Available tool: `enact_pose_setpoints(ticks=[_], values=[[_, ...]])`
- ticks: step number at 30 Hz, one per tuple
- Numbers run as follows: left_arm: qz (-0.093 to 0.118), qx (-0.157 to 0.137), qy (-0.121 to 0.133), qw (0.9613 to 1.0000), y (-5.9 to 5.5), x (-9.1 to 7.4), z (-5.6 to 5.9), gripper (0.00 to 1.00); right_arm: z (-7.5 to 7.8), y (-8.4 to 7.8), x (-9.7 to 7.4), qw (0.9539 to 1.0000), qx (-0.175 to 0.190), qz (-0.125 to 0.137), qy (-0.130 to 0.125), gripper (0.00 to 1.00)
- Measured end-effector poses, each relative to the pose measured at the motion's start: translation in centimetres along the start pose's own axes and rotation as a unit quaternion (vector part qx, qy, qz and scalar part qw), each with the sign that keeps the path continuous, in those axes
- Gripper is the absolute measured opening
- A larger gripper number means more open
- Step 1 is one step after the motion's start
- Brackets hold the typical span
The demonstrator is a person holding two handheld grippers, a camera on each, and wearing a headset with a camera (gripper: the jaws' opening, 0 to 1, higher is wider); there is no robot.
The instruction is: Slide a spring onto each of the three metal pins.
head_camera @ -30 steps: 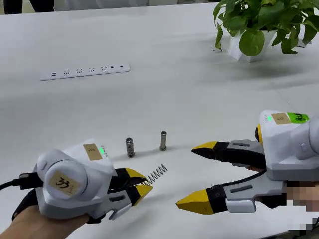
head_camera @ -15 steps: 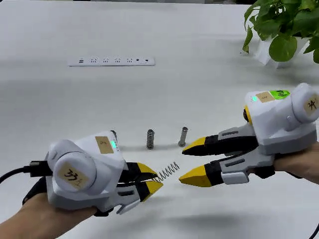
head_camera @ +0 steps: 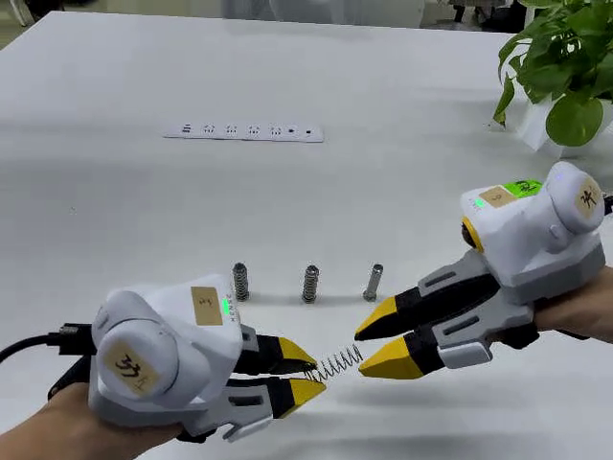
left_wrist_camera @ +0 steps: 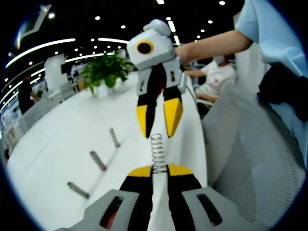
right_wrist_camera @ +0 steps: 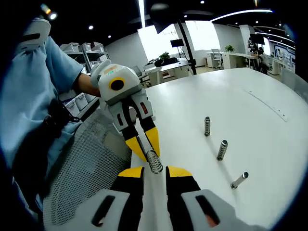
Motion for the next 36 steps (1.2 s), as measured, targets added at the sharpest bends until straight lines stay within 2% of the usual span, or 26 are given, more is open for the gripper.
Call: enact_pose_setpoints(ticks=[7, 11, 16, 24, 29, 31, 33, 36], values=[[0.009, 0.015, -0.009, 0.9998, 0.4, -0.2, 0.1, 0.10, 0.0, 0.1, 0.0, 1.0000, 0.002, -0.004, 0.008, 0.13], [0.008, 0.017, -0.012, 0.9998, 0.4, -0.1, 0.1, 0.10, -0.2, 0.0, 0.0, 0.9999, 0.002, -0.009, 0.010, 0.12], [0.008, 0.009, -0.013, 0.9998, 0.3, 0.0, 0.2, 0.10, -0.3, 0.0, 0.0, 0.9999, -0.004, -0.013, 0.004, 0.12], [0.004, 0.004, -0.010, 0.9999, 0.1, 0.4, 0.4, 0.10, -1.0, 0.4, 0.0, 0.9988, -0.038, -0.026, -0.014, 0.12], [0.002, -0.004, -0.011, 0.9999, 0.1, 0.7, 0.4, 0.10, -1.6, 1.0, -0.1, 0.9959, -0.074, -0.042, -0.032, 0.12], [0.000, -0.007, -0.011, 0.9999, 0.2, 0.8, 0.4, 0.09, -1.6, 1.3, -0.1, 0.9922, -0.100, -0.053, -0.051, 0.12], [-0.001, -0.011, -0.011, 0.9999, 0.2, 0.9, 0.4, 0.09, -2.3, 1.6, 0.0, 0.9916, -0.106, -0.054, -0.050, 0.12], [0.003, -0.020, -0.014, 0.9997, 0.2, 1.0, 0.5, 0.09, -2.7, 1.9, 0.0, 0.9878, -0.129, -0.063, -0.060, 0.12]])
Point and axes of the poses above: the centre of the closed fingertips' face, and the gripper's own axes: x roughly forward along the fingers, z roughly to its right, y roughly out of its top, the point moved 9 cm from there along -x, roughly backward along the fingers, and after that the axes turned 4 degrees about x, right-handed, at the moved point
